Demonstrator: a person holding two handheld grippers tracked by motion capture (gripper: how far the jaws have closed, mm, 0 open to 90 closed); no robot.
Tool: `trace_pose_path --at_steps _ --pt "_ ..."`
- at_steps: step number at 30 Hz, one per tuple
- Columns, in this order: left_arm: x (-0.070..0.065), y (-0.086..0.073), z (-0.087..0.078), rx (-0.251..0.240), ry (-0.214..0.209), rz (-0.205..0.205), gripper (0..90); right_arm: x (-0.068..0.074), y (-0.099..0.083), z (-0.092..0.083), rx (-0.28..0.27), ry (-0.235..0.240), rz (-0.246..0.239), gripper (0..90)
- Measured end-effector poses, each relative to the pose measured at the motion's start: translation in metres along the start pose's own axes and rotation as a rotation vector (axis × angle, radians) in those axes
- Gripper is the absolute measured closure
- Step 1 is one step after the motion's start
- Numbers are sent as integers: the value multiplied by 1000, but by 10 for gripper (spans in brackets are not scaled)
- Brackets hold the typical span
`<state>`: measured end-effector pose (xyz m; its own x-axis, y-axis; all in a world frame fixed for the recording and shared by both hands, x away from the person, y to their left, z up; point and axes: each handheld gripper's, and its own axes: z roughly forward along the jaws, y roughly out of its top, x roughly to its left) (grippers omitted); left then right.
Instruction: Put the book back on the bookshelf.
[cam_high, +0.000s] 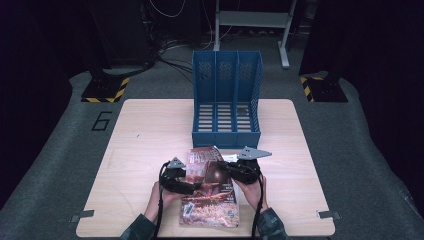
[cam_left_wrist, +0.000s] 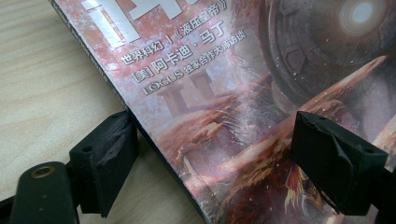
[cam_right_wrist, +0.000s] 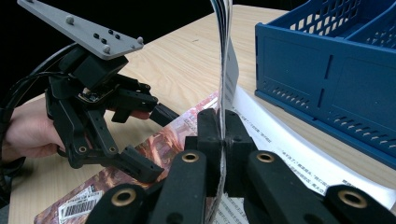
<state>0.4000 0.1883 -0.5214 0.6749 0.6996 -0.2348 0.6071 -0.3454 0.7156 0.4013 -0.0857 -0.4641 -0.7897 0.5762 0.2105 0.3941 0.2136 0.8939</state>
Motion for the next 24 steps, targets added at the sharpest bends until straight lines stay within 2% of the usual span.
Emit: trace_pose_path --at_steps 4,5,6,7,9,11,14,15,16,17,18,19,21,23,24 --pt "-1 0 -1 0 24 -7 222 -6 -3 2 25 -9 24 868" --pt "-1 0 -1 -2 45 13 239 -7 -5 3 33 -21 31 861" --pt "-2 -1 -2 5 55 19 261 -8 -6 5 56 -25 52 851" --pt "-4 -1 -1 -4 72 20 284 -10 -8 8 68 -39 52 847" --pt "-5 -1 -1 0 102 47 327 -14 -11 12 110 -65 75 824" --pt "-6 -2 -1 2 109 56 340 -16 -13 14 120 -74 80 815" --pt "-6 -2 -1 0 123 64 370 -24 -17 18 168 -117 129 754" --pt "-6 -2 -1 0 123 64 375 -24 -17 18 168 -117 129 754" --pt "-6 -2 -2 1 120 65 378 -28 -20 19 212 -142 154 687" --pt "-6 -2 -2 0 121 65 378 -28 -20 19 212 -142 154 687" --pt "-6 -2 -2 -2 121 64 381 -29 -21 20 237 -148 180 672" --pt "-7 -2 -2 -4 124 60 382 -31 -23 20 253 -158 169 653" --pt "-7 -3 -2 -5 127 62 386 -33 -26 19 286 -182 181 587" --pt "-7 -3 -2 -6 128 64 387 -34 -28 18 298 -210 177 513" --pt "-7 -3 -2 -5 128 64 387 -35 -29 16 330 -229 192 469"
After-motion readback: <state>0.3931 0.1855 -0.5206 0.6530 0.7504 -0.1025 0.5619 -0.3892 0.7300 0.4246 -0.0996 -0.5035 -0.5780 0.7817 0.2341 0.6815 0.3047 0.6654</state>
